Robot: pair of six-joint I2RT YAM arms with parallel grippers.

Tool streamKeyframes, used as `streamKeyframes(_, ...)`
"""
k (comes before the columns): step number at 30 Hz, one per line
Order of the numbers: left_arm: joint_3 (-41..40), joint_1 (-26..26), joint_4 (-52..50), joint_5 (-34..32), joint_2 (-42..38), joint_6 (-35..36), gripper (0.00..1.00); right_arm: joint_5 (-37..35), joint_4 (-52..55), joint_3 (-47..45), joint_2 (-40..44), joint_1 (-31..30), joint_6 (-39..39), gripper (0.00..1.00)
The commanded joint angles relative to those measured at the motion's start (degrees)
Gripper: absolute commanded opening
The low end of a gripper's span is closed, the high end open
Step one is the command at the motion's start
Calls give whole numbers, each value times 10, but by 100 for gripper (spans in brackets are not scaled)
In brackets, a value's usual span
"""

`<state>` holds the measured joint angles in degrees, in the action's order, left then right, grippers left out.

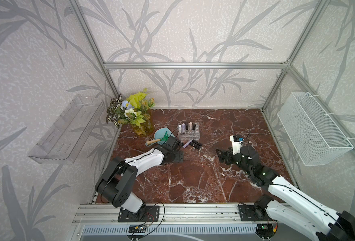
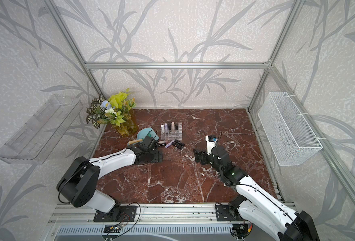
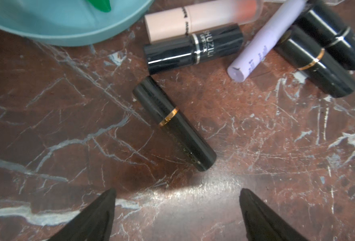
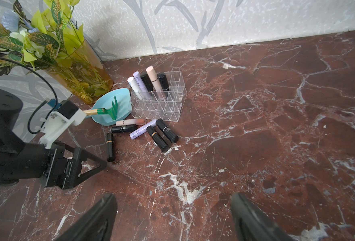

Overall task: Arrange the lipsticks in the organizer
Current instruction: Pick up the lipstick at the center of the board.

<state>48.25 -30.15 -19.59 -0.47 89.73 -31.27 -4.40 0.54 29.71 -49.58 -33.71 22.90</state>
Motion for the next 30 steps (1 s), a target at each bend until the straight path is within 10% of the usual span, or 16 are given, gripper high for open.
streamKeyframes(1,29,9,-19,-1,19,-2,89,2,-10,-8,-2,7,-2,89)
streamKeyframes(30,87,69,-21,33,108,32,75,28,-15,-15,-7,32,-1,88)
